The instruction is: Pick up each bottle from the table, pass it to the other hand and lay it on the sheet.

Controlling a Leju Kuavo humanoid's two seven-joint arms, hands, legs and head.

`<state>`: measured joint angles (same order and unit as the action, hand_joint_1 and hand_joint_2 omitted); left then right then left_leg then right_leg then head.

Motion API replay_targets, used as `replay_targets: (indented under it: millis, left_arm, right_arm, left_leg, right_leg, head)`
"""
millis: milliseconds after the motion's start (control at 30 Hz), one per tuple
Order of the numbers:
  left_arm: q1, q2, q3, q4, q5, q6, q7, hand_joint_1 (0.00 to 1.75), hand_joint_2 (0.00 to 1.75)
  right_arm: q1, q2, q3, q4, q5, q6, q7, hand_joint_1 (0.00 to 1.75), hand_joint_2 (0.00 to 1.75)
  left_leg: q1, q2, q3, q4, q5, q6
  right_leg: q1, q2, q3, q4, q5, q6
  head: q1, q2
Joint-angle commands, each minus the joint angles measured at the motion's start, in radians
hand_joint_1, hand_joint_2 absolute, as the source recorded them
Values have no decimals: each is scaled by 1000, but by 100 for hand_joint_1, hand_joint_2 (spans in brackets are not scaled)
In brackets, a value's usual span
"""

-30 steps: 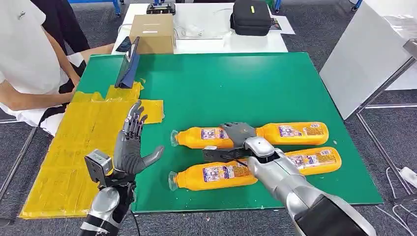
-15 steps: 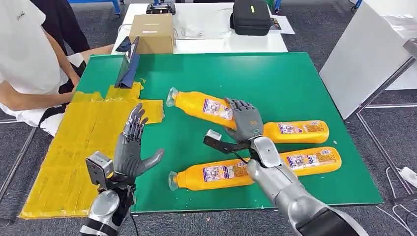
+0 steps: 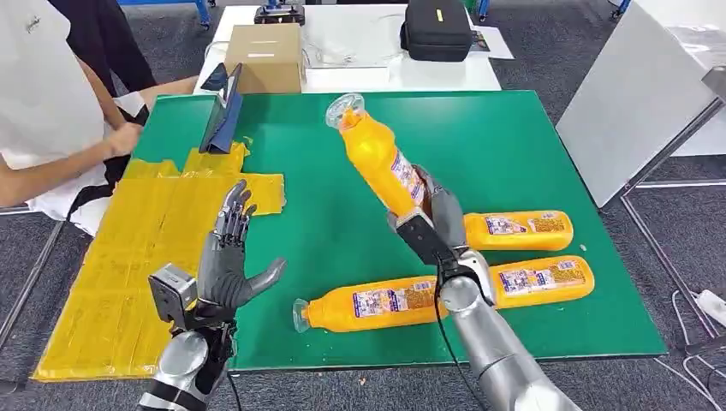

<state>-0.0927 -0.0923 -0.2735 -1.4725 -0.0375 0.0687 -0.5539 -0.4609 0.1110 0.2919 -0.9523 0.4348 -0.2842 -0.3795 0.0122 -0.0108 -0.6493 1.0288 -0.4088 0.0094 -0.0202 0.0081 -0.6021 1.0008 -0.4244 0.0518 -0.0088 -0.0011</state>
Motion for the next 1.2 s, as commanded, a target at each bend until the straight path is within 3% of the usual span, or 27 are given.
replay_targets:
  millis: [33,200,533,833,1200]
  left_arm:
    - [-44,24,-51,43,9,-34,8,0,175]
    - [-53,25,-70,35,17,-59,17,0,175]
    - [-53,24,-89,26,19,-76,22,0,175]
    - [-64,20,-78,55,65,-101,37,0,175]
    - [-80,6,-16,70,244,-172,62,0,175]
  right_arm:
    - [43,18,61,-43,-88,214,-47,175,175]
    - [35,34,162,-9,-56,228,-49,175,175]
    - [28,56,225,3,-9,213,-47,175,175]
    - [89,73,433,-116,177,49,-87,175,175]
    - [88,64,580,-98,225,-2,-85,175,175]
  left_leg:
    - [1,0,3,-1,-1,0]
    - [1,2,5,-1,-2,0]
    - [1,2,4,-1,-2,0]
    - [1,1,3,-1,-1,0]
    - [1,2,1,-1,-1,0]
  right_leg:
    - [1,-2,4,-2,-1,-2]
    - [2,0,5,-1,-1,-3]
    - [2,0,5,-2,-1,-3]
    - [1,0,3,-1,-1,-2]
    - [0,0,1,-1,-1,-2]
  head:
    - [0,0]
    - [0,0]
    - [0,0]
    - [0,0]
    - [0,0]
